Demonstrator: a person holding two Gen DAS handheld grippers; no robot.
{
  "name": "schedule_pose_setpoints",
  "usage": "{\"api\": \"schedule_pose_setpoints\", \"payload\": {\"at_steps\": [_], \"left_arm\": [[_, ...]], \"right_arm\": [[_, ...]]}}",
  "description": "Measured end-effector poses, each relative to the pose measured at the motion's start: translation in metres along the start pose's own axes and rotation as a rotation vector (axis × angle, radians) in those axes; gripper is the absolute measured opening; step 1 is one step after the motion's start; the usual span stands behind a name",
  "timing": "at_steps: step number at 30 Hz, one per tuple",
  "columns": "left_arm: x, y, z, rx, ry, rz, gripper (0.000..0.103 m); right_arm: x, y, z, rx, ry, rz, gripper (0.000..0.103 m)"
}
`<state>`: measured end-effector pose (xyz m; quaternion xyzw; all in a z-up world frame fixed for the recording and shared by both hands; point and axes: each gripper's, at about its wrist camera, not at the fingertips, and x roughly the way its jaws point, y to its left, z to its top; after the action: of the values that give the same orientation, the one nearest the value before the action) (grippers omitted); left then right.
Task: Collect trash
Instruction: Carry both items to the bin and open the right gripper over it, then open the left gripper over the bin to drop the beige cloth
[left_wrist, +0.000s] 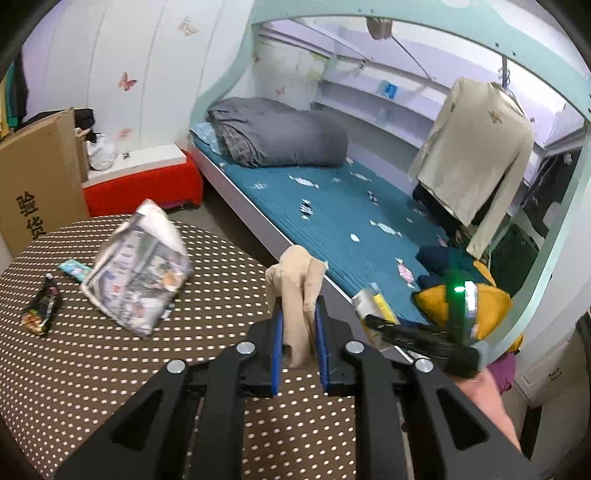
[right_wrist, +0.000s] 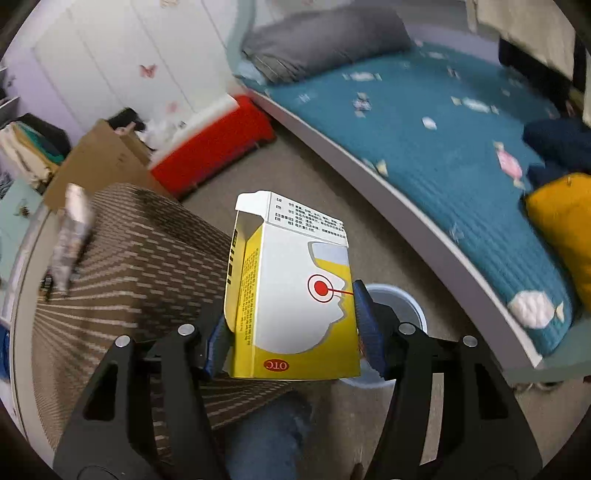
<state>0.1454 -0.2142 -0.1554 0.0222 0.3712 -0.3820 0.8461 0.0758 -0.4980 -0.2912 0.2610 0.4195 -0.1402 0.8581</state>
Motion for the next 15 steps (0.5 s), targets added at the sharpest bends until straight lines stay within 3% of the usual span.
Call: {"api": "schedule_pose_setpoints", "payload": {"at_steps": [4,7,15], "left_arm": [[0.024,-0.015,0.001,0.027,0.045,-0.018,0.015],[0.044,-0.030,0.001,0.047,0.081,-0.034,0.015],[0.114,-0.069,-0.001,0.085,0.211,-0.087,0.015]], "right_arm": [[0.030,-0.030,-0.003,0.076,0.049,-0.019,0.072],[0.037,-0.047,-0.005,0.135,0.051,-0.021,0.089],[0.001,-0.069,-0.002,0.183,-0.041,-0.003,0.094]]}}
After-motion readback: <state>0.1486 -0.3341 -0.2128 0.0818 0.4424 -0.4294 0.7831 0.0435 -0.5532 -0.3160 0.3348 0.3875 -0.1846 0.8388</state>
